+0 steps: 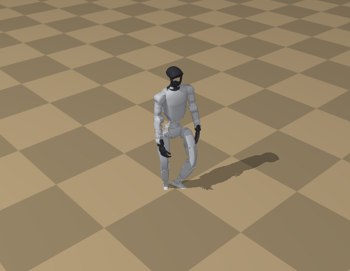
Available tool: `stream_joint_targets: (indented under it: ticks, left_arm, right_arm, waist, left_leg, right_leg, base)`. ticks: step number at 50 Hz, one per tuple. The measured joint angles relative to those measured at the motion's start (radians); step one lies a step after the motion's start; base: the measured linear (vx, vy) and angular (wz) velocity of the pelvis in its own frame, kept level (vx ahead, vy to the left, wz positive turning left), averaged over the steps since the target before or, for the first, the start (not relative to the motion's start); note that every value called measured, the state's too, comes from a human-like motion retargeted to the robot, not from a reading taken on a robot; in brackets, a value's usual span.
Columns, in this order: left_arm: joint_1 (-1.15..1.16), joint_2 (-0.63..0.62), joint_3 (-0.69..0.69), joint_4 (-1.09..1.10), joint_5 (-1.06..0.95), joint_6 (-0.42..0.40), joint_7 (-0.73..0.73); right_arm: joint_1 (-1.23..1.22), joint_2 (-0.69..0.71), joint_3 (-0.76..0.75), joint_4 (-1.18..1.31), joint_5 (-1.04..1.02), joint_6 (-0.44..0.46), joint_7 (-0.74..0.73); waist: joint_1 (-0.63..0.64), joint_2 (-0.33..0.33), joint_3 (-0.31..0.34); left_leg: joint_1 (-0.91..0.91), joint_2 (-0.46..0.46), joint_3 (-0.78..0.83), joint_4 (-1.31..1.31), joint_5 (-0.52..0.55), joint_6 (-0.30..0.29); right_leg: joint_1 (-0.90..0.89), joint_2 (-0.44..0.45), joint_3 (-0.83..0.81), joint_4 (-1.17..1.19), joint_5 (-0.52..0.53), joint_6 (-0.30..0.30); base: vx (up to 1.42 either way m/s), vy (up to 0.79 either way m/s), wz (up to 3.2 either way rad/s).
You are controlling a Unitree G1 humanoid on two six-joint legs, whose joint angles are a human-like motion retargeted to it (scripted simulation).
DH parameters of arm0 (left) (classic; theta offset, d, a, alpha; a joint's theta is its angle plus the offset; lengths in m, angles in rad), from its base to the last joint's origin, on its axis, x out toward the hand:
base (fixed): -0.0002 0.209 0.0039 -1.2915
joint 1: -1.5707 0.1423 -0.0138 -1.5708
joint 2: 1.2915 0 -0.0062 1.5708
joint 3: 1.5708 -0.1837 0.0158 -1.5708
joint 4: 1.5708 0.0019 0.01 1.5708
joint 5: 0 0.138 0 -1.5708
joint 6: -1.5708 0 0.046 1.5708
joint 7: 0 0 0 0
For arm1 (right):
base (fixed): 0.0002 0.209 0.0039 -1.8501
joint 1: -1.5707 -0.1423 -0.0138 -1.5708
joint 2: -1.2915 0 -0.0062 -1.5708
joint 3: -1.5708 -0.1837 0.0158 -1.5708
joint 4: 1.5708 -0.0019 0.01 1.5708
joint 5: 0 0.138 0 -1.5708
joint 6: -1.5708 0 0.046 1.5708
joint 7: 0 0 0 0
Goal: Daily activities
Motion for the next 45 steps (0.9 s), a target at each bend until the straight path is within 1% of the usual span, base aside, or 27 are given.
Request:
stream_joint_targets:
  ticks: [2,4,10,11,12,13,15,16,18,20,22,25,29,32,36,40,43,45]
  left_arm:
    - [-0.001,-0.006,-0.002,0.009,0.006,-0.001,0.002]
    - [0.003,-0.01,-0.005,0.014,0.016,0.0,0.008]
    - [0.014,-0.016,0.004,0.01,0.049,0.004,0.015]
    - [0.007,-0.012,0.014,0.007,0.05,0.007,0.006]
    - [0.004,-0.01,0.021,0.004,0.049,0.009,-0.001]
    - [0.009,-0.012,0.023,0.002,0.045,0.008,-0.005]
    - [0.01,-0.004,0.029,-0.002,0.031,0.009,-0.021]
    - [0.016,-0.006,0.029,-0.001,0.027,0.009,-0.026]
    - [0.023,-0.007,0.03,-0.001,0.021,0.006,-0.032]
    - [0.024,-0.004,0.029,-0.001,0.018,0.002,-0.033]
    - [0.019,-0.001,0.028,-0.002,0.015,-0.001,-0.028]
    - [0.011,0.0,0.027,-0.008,0.018,-0.007,-0.023]
    - [-0.005,-0.005,0.031,-0.015,0.019,-0.014,-0.018]
    - [-0.014,-0.011,0.035,-0.009,0.012,-0.011,-0.023]
    - [-0.013,-0.016,0.041,0.017,-0.007,0.002,-0.029]
    - [-0.005,-0.025,0.042,0.055,-0.026,0.016,-0.035]
    - [-0.008,-0.036,0.047,0.081,-0.038,0.028,-0.05]
    - [-0.024,-0.037,0.061,0.096,-0.055,0.036,-0.069]
  right_arm:
    - [-0.015,-0.002,0.005,0.002,-0.002,-0.003,-0.002]
    - [-0.026,-0.003,0.008,-0.001,-0.003,-0.004,-0.005]
    - [-0.044,0.0,-0.007,-0.001,0.001,-0.001,-0.005]
    - [-0.055,0.004,-0.014,0.004,0.008,0.003,0.002]
    - [-0.061,0.008,-0.02,0.008,0.014,0.006,0.008]
    - [-0.055,0.012,-0.027,0.009,0.021,0.008,0.011]
    - [-0.055,0.017,-0.039,0.011,0.048,0.012,0.023]
    - [-0.046,0.019,-0.045,0.011,0.057,0.011,0.024]
    - [-0.031,0.022,-0.056,0.01,0.079,0.01,0.025]
    - [-0.017,0.024,-0.064,0.008,0.098,0.007,0.024]
    - [-0.006,0.024,-0.066,0.009,0.108,0.004,0.02]
    - [0.003,0.02,-0.064,0.009,0.106,0.001,0.014]
    - [0.001,0.014,-0.047,0.007,0.072,0.005,0.014]
    - [-0.005,0.014,-0.028,0.006,0.044,0.007,0.02]
    - [-0.012,0.016,-0.003,0.011,0.017,0.011,0.03]
    - [-0.019,0.016,0.014,0.021,0.006,0.015,0.032]
    - [-0.025,0.018,0.012,0.029,0.006,0.017,0.034]
    - [-0.033,0.021,0.01,0.035,0.011,0.019,0.044]
  waist:
    - [0.0,0.01,-0.008]
    - [-0.005,0.01,-0.014]
    - [-0.04,-0.027,-0.011]
    - [-0.054,-0.065,-0.016]
    - [-0.065,-0.092,-0.019]
    - [-0.069,-0.097,-0.018]
    - [-0.076,-0.099,-0.033]
    - [-0.08,-0.102,-0.031]
    - [-0.087,-0.105,-0.031]
    - [-0.089,-0.105,-0.037]
    - [-0.085,-0.101,-0.042]
    - [-0.069,-0.093,-0.047]
    - [-0.035,-0.073,-0.037]
    - [-0.012,-0.054,-0.035]
    - [0.006,-0.032,-0.045]
    - [-0.009,-0.006,-0.045]
    - [-0.054,-0.001,-0.032]
    - [-0.089,-0.007,-0.025]
  left_leg:
    - [-0.002,0.004,-0.008,-0.011,-0.004,-0.007]
    - [0.011,-0.004,-0.007,-0.034,-0.004,-0.011]
    - [0.07,-0.07,0.022,-0.131,0.01,-0.019]
    - [0.118,-0.141,0.034,-0.258,0.074,-0.018]
    - [0.15,-0.189,0.043,-0.342,0.122,-0.018]
    - [0.151,-0.192,0.046,-0.337,0.139,-0.024]
    - [0.182,-0.213,0.046,-0.442,0.227,-0.04]
    - [0.179,-0.211,0.049,-0.428,0.252,-0.048]
    - [0.171,-0.21,0.051,-0.409,0.286,-0.058]
    - [0.159,-0.209,0.05,-0.396,0.291,-0.06]
    - [0.144,-0.203,0.049,-0.378,0.271,-0.054]
    - [0.117,-0.184,0.055,-0.334,0.192,-0.03]
    - [0.066,-0.131,0.059,-0.218,0.086,-0.009]
    - [0.032,-0.077,0.071,-0.123,0.029,0.007]
    - [0.018,-0.027,0.068,-0.065,-0.001,0.011]
    - [0.04,-0.035,0.031,-0.09,-0.006,-0.011]
    - [0.073,-0.058,0.004,-0.115,-0.024,-0.013]
    - [0.1,-0.093,-0.003,-0.158,-0.009,-0.023]
  right_leg:
    - [-0.026,-0.006,-0.003,0.061,-0.022,-0.003]
    - [-0.056,-0.031,-0.007,0.141,-0.047,-0.004]
    - [-0.156,-0.163,-0.002,0.377,-0.173,-0.017]
    - [-0.18,-0.212,0.015,0.398,-0.185,-0.012]
    - [-0.197,-0.247,0.029,0.414,-0.19,-0.006]
    - [-0.201,-0.257,0.038,0.42,-0.18,0.001]
    - [-0.192,-0.234,0.052,0.344,-0.121,0.012]
    - [-0.193,-0.239,0.063,0.35,-0.103,0.022]
    - [-0.195,-0.241,0.081,0.349,-0.071,0.037]
    - [-0.194,-0.234,0.089,0.332,-0.055,0.044]
    - [-0.187,-0.222,0.083,0.305,-0.058,0.042]
    - [-0.172,-0.198,0.062,0.257,-0.095,0.033]
    - [-0.142,-0.162,0.009,0.208,-0.121,0.014]
    - [-0.116,-0.132,-0.037,0.176,-0.112,0.007]
    - [-0.083,-0.1,-0.085,0.158,-0.066,0.005]
    - [-0.086,-0.104,-0.09,0.217,-0.059,-0.007]
    - [-0.144,-0.137,-0.034,0.316,-0.107,-0.015]
    - [-0.193,-0.165,-0.002,0.357,-0.12,-0.011]
  base:
    - [0.0,0.0,0.0]
    - [0.03,0.01,0.03]
    - [0.06,0.0,0.27]
    - [0.1,-0.04,0.59]
    - [0.09,-0.05,0.65]
    - [0.07,-0.05,0.58]
    - [0.08,-0.06,0.54]
    - [0.04,-0.05,0.6]
    - [0.01,-0.05,0.65]
    - [0.02,-0.04,0.63]
    - [0.01,-0.02,0.6]
    - [0.01,0.0,0.63]
    - [0.01,0.04,0.61]
    - [0.02,0.08,0.71]
    - [0.06,0.12,0.75]
    - [0.15,0.13,0.98]
    - [0.24,0.1,1.39]
    - [0.31,0.05,1.55]
